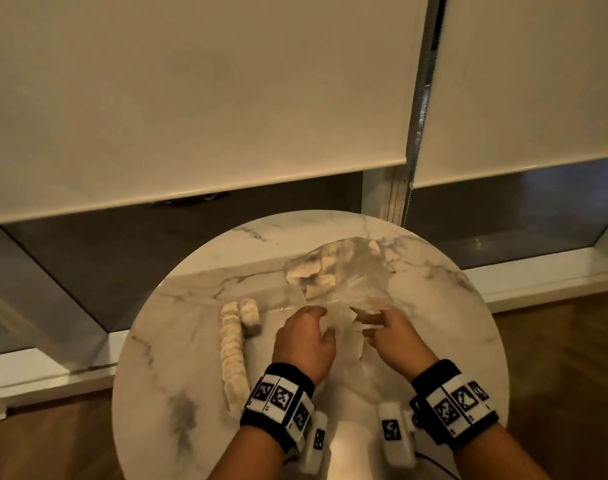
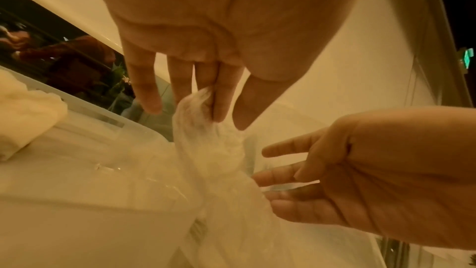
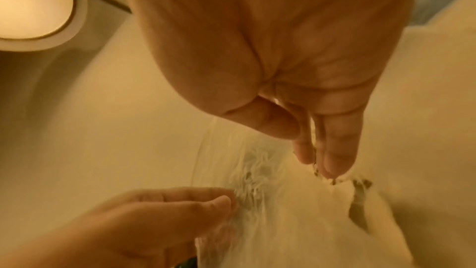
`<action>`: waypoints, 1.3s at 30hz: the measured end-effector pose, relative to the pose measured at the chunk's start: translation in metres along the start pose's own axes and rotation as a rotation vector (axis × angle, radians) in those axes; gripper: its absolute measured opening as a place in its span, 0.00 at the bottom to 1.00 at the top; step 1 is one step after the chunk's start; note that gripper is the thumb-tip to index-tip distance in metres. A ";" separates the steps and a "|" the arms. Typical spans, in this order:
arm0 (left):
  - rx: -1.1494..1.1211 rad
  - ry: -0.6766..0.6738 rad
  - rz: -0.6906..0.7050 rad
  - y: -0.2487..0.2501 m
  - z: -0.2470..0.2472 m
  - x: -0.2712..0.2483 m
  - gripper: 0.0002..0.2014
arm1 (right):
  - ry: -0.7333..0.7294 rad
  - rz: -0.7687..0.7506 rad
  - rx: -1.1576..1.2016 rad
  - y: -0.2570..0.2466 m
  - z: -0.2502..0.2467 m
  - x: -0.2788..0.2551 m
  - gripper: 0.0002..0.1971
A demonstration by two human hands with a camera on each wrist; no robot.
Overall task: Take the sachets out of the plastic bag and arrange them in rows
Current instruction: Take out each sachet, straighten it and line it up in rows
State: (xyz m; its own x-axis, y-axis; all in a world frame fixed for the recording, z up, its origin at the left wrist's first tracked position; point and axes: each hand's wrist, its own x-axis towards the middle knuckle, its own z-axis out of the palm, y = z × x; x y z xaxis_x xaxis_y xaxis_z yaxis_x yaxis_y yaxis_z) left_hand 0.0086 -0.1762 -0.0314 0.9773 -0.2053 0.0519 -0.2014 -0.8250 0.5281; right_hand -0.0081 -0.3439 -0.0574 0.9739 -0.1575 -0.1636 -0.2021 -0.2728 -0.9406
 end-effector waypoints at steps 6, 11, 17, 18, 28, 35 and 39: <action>-0.144 0.226 0.075 0.007 -0.009 -0.007 0.22 | 0.003 0.032 0.407 -0.023 -0.001 0.007 0.21; -0.065 0.157 0.110 0.017 -0.020 -0.023 0.33 | 0.045 0.047 0.354 -0.037 0.005 0.029 0.17; 0.068 0.098 0.121 0.029 -0.033 -0.036 0.39 | 0.033 0.145 0.543 -0.054 0.006 0.046 0.17; 0.076 0.094 0.120 0.030 -0.035 -0.037 0.39 | 0.053 0.151 0.519 -0.055 0.007 0.047 0.15; 0.091 0.059 0.106 0.037 -0.051 -0.043 0.42 | -0.042 0.387 0.390 -0.048 0.013 0.078 0.17; 0.039 0.036 0.118 0.038 -0.046 -0.044 0.44 | -0.228 0.206 -0.268 -0.045 0.011 0.102 0.12; 0.003 0.073 0.128 0.038 -0.045 -0.044 0.41 | -0.495 0.146 -0.982 -0.039 0.033 0.122 0.21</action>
State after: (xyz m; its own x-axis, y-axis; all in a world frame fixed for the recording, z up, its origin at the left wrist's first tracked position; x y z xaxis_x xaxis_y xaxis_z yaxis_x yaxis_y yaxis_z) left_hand -0.0387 -0.1745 0.0246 0.9457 -0.2700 0.1807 -0.3249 -0.7960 0.5108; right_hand 0.1218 -0.3211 -0.0504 0.8235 0.0875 -0.5605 -0.0990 -0.9507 -0.2939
